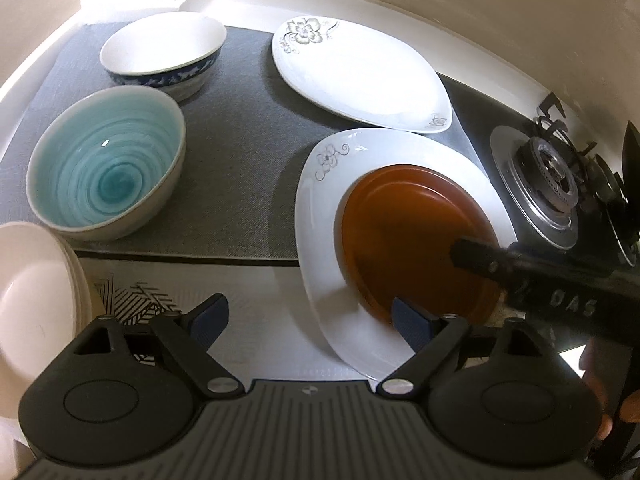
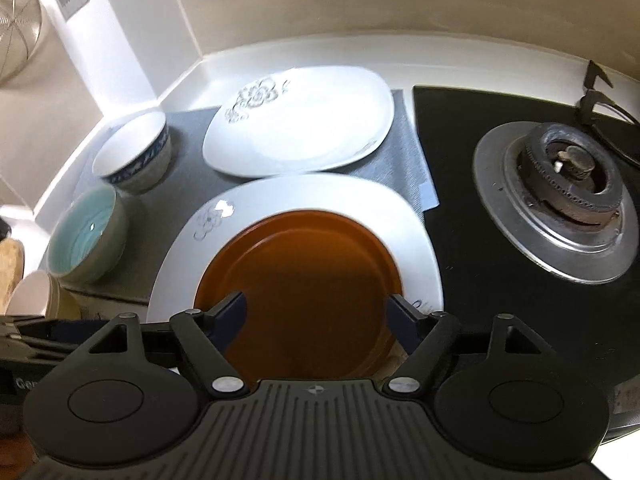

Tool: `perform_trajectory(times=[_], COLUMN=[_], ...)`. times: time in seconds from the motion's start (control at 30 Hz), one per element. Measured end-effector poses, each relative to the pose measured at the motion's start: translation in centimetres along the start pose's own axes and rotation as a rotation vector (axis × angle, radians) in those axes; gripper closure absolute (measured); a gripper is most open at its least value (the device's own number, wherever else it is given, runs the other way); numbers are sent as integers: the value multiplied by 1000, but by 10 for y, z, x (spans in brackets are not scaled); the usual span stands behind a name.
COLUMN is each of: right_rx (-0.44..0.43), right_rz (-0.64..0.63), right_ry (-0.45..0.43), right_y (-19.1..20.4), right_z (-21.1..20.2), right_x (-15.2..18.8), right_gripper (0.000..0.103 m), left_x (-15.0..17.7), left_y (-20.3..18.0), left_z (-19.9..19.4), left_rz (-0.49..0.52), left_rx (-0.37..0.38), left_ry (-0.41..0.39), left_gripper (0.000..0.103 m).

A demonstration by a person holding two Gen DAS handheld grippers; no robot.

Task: Organize plates and bowls
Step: 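Open both grippers to release the brown plate on the white plate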

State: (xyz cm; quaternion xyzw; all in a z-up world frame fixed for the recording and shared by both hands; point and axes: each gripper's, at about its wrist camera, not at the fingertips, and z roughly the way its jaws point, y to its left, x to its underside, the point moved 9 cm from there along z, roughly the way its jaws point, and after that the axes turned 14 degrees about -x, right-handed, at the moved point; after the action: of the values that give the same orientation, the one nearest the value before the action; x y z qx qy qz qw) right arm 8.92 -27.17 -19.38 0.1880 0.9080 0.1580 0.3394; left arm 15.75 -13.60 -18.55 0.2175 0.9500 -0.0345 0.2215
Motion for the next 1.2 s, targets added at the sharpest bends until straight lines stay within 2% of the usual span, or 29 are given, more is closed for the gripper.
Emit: perform_trajectory(times=[0.13,0.27,0.6,0.7,0.87,1.2], right_rx=[32,44,84,39,58,3], right_rz=[-11,-13,-1,4,0,4], right_ry=[-50,-61,-32,-7,9,39], right_y=[-10,-23,-42,-38,-31,-13], right_z=[-9,-6,13,18,20,24], right_x=[-8,-13,-13,-10,-8,-1], right_gripper=[20,20,20,18,18,17], left_x=[-5,-7,-5,-6,-5,-4], left_y=[-7,-18,-22,-20,-16,-5], left_z=[0,3,11,12,10,7], left_rz=[11,31,46,36,26,7], left_rx=[5,16,6,2,-5,-34], left_ry=[-10,-5,21,26,24,24], left_gripper=[4,4,4,4,4,4])
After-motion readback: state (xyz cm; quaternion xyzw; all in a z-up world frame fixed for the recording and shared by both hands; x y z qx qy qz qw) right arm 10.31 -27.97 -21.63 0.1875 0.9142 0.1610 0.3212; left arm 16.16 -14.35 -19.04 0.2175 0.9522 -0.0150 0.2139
